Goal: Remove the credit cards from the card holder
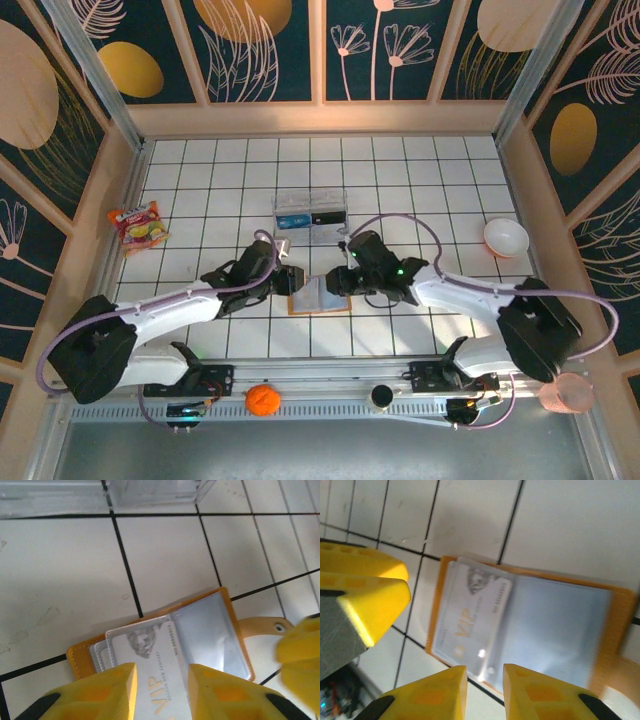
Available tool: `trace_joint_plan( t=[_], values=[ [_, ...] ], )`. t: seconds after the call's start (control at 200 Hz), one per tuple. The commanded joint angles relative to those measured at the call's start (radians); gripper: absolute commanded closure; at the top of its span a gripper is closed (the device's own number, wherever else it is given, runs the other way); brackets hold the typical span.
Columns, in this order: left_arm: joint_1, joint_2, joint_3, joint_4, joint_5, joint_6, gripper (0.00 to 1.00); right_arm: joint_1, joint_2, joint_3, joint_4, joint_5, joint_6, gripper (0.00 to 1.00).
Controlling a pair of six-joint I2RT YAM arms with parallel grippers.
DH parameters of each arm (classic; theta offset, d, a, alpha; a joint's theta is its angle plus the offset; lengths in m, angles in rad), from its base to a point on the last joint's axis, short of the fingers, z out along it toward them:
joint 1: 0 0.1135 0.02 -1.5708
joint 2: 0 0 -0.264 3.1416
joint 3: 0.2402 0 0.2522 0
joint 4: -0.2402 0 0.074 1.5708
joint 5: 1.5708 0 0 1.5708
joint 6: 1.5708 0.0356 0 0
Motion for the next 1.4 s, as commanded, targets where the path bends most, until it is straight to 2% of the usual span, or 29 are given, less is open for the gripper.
trace_joint_plan(
  t=[0.0, 0.085, 0.24, 0.561, 0.716, 0.801, 0.891, 0.996, 1.191, 1.391],
  values=[
    [0.001, -0.017, -0.052, -0.002, -0.014, 0.004, 0.66, -0.002, 0.102, 0.052, 0.077, -0.18, 0.006, 0.74],
    [0.001, -0.047, -0.102, 0.038, -0.02, -0.022, 0.64, -0.003, 0.159, 0.075, 0.09, -0.195, 0.026, 0.74],
    [0.001, -0.084, -0.183, 0.135, -0.006, -0.07, 0.63, -0.003, 0.237, 0.108, 0.071, -0.143, 0.062, 0.79],
    [0.002, -0.099, -0.213, 0.23, 0.032, -0.074, 0.69, -0.005, 0.259, 0.092, 0.077, -0.064, 0.126, 0.82],
    [-0.001, -0.083, -0.19, 0.283, 0.067, -0.061, 0.85, -0.014, 0.262, 0.096, 0.068, -0.046, 0.129, 0.82],
    [-0.001, -0.039, -0.17, 0.295, 0.084, -0.053, 0.85, -0.02, 0.261, 0.095, 0.067, -0.041, 0.127, 0.82],
    [-0.004, 0.007, -0.156, 0.299, 0.092, -0.049, 0.84, -0.02, 0.269, 0.098, 0.068, -0.044, 0.12, 0.82],
    [-0.007, 0.053, -0.136, 0.254, 0.056, -0.041, 0.92, -0.021, 0.284, 0.107, 0.072, -0.046, 0.113, 0.82],
    [-0.007, 0.119, -0.13, 0.227, 0.041, -0.043, 0.96, -0.03, 0.312, 0.118, 0.09, -0.053, 0.109, 0.82],
    [-0.007, 0.134, -0.135, 0.167, 0.052, -0.042, 1.0, -0.034, 0.33, 0.119, 0.117, -0.078, 0.103, 0.82]
  ],
)
